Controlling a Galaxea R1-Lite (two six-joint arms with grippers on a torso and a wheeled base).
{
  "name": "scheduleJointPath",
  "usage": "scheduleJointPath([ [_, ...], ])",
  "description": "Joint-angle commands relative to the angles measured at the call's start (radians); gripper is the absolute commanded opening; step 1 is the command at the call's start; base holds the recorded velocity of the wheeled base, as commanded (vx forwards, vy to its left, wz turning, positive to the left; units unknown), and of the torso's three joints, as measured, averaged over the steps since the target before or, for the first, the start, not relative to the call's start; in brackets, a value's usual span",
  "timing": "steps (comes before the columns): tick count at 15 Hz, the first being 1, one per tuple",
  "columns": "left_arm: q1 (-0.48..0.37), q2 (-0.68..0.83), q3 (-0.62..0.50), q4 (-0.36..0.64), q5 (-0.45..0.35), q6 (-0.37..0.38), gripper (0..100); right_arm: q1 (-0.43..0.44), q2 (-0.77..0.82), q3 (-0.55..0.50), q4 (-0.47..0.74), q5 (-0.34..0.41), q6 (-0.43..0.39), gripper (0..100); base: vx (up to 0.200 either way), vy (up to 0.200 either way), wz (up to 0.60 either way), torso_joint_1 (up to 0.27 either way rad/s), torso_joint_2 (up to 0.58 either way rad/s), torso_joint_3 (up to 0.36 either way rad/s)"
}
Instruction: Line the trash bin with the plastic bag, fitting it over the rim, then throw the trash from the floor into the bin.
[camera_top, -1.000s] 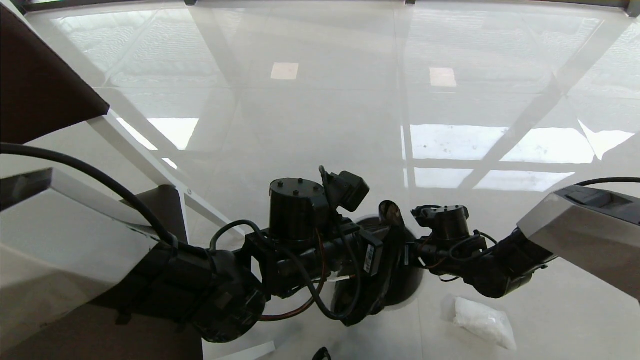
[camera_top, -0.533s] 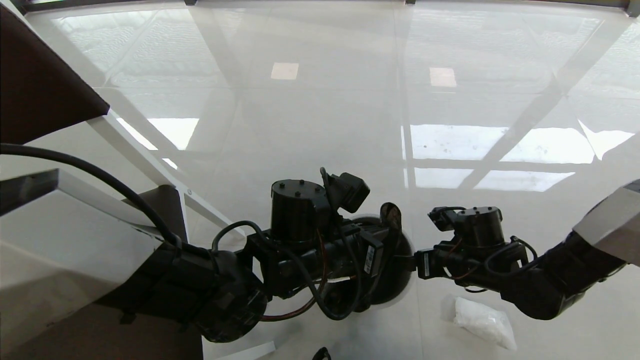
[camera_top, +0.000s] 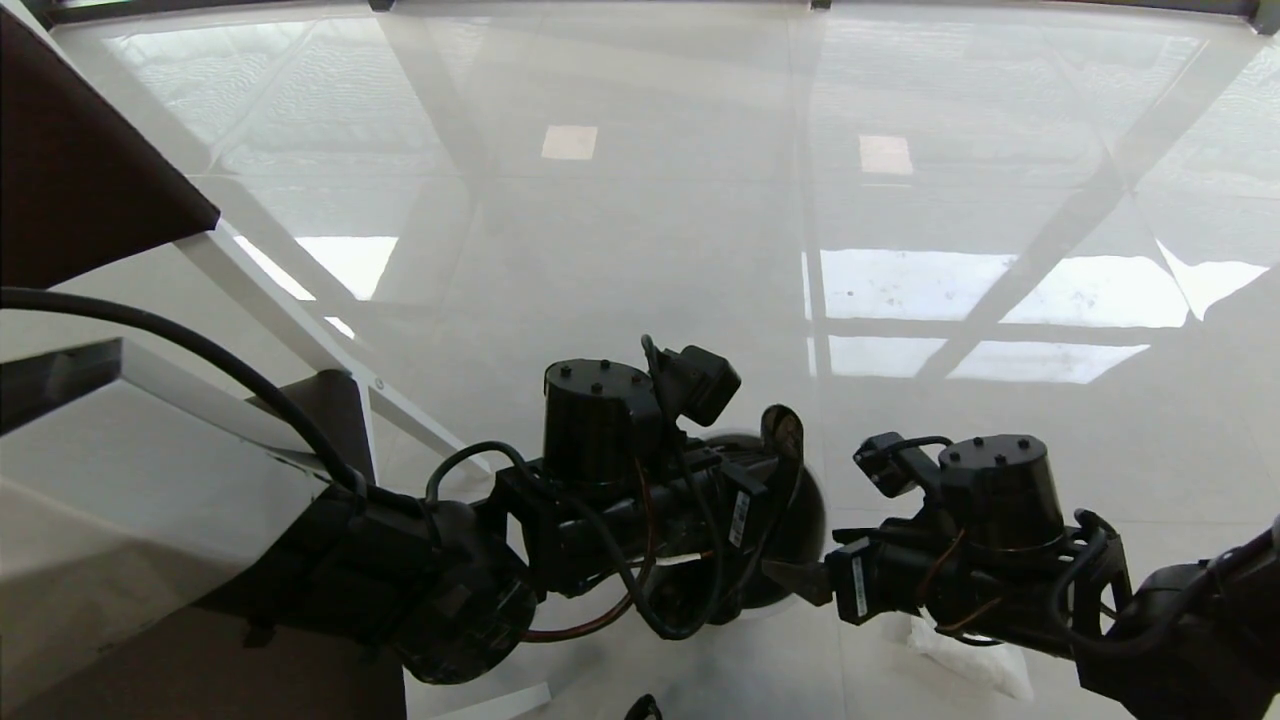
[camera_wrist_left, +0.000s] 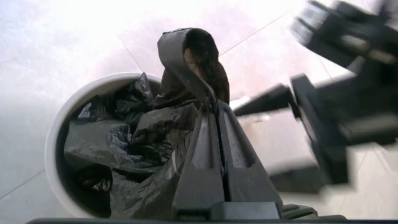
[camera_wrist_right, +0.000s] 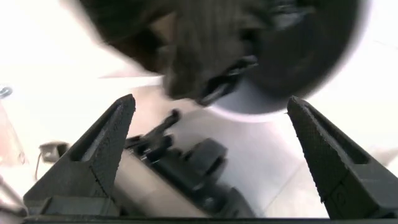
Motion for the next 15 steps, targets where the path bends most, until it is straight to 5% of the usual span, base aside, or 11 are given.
scheduleJointPath([
  [1,0.000,-0.002,0.000,-0.002,0.000,0.000,0,0.028,0.022,-0.009,-0.015,-0.027,0.007,100,0.000,0.000,0.00,0.000,0.00,0.000],
  [4,-0.002,-0.002,0.000,-0.002,0.000,0.000,0,0.039,0.132,-0.032,-0.163,-0.076,0.027,100,0.000,0.000,0.00,0.000,0.00,0.000],
  [7,-0.002,-0.004,0.000,-0.012,0.000,0.000,0,0.050,0.213,-0.087,-0.187,-0.104,0.031,100,0.000,0.000,0.00,0.000,0.00,0.000],
  [8,-0.003,-0.004,0.000,-0.019,0.000,0.000,0,0.048,0.226,-0.098,-0.190,-0.109,0.029,0,0.000,0.000,0.00,0.000,0.00,0.000],
  [15,-0.003,-0.005,0.005,-0.014,0.021,0.026,0,0.044,0.232,-0.118,-0.196,-0.142,0.027,0,0.000,0.000,0.00,0.000,0.00,0.000],
])
